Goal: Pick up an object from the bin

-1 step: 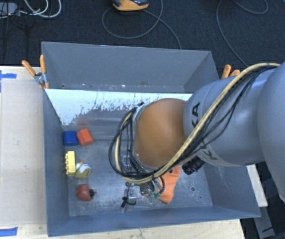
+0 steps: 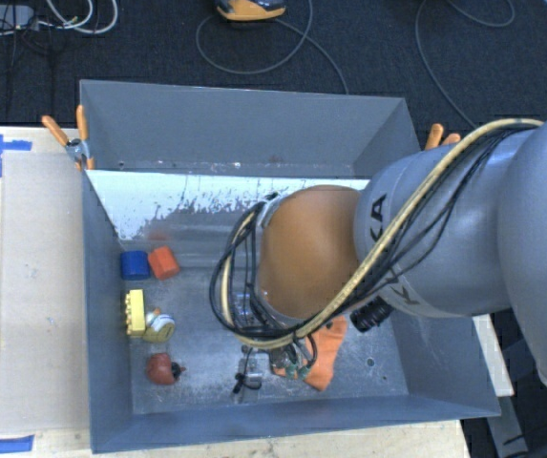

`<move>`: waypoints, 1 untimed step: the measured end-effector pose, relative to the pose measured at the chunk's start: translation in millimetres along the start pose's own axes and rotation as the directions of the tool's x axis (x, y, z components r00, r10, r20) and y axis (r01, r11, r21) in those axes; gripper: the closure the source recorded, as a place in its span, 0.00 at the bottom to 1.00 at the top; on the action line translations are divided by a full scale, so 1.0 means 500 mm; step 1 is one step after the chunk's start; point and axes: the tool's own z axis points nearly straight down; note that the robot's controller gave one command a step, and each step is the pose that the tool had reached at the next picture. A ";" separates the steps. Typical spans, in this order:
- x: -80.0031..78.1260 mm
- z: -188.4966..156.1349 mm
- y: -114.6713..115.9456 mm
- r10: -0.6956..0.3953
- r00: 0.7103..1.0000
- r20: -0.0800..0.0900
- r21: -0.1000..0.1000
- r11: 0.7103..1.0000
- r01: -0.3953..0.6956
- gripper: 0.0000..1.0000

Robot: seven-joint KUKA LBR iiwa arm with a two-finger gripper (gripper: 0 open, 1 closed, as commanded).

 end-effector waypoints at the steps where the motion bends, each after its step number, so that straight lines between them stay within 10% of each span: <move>1: 0.001 0.042 -0.061 -0.091 0.996 0.000 -0.003 0.996 0.091 0.00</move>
Offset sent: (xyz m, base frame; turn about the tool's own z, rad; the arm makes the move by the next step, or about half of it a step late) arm 0.0033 -0.0602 -0.0442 0.0377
